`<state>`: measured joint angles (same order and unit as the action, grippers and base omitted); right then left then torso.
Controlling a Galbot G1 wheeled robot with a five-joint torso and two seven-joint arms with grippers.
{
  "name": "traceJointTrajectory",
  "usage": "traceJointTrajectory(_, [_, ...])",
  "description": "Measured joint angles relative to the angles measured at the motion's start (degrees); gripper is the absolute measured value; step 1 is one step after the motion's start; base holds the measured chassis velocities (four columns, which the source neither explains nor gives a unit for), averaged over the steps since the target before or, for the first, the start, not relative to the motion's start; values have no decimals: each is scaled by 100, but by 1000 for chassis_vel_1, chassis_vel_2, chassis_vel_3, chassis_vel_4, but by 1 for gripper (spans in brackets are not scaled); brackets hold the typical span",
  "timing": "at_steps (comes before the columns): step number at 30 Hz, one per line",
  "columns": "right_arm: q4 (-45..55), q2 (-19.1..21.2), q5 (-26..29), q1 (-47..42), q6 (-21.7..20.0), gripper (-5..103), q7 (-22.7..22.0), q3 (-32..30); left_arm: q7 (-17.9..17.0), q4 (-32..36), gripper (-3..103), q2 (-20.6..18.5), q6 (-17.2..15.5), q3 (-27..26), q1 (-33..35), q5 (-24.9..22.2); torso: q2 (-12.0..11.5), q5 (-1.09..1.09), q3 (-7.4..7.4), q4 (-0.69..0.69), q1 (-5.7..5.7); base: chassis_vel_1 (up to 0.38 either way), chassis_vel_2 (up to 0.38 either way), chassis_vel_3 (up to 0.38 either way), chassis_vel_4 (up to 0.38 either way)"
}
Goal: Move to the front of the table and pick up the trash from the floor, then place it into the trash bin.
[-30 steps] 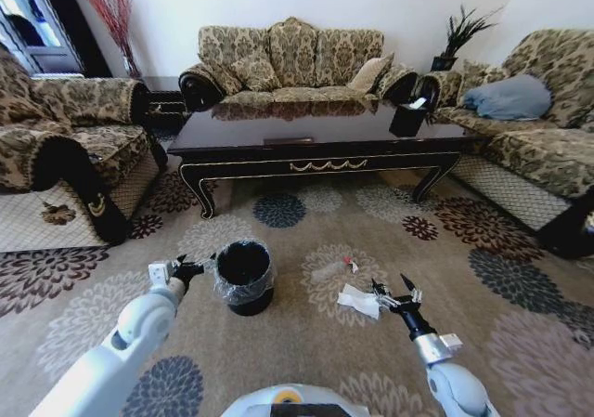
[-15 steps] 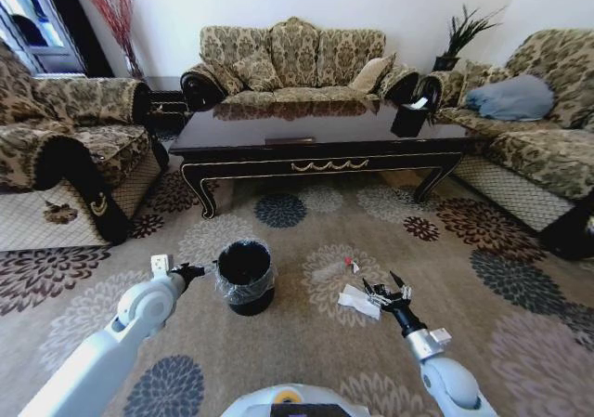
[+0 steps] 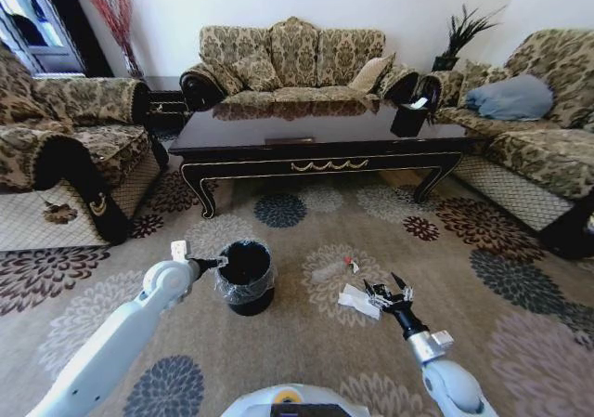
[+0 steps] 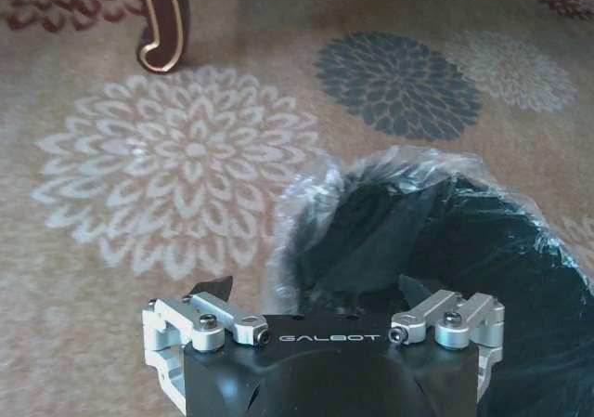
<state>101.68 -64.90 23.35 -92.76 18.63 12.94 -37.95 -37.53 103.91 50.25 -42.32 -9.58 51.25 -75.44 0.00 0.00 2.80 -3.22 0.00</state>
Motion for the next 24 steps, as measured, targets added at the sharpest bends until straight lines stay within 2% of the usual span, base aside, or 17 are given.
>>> traceJointTrajectory(6, [-73, 11, 8, 30, 0, 100, -26, -9, -293, -439, 98, 235, -2, 304, -409, -331, 0, 0, 0, -1, 0, 0, 0, 0, 0])
traceJointTrajectory(14, [-216, -23, 2, 122, 3, 100, -36, 37, -271, -671, 97, 203, 3, 346, -470, -385, 0, 0, -1, 1, 0, 0, 0, 0, 0])
traceJointTrajectory(16, [-222, -25, -1, 134, 3, 100, -40, 49, -285, -721, 93, 209, 4, 372, -503, -402, 0, 0, -1, 1, 0, 0, 0, 0, 0])
traceJointTrajectory(18, [-222, -28, -2, 146, 3, 100, -47, 63, -299, -848, 84, 240, 6, 437, -583, -448, 0, -1, -1, 0, 0, 0, 0, 0, 0])
traceJointTrajectory(24, [-229, -4, 10, 123, 12, 100, -57, 29, -308, -983, 73, 304, 9, 540, -666, -470, 0, -1, -1, -1, 0, 0, 0, 0, 0])
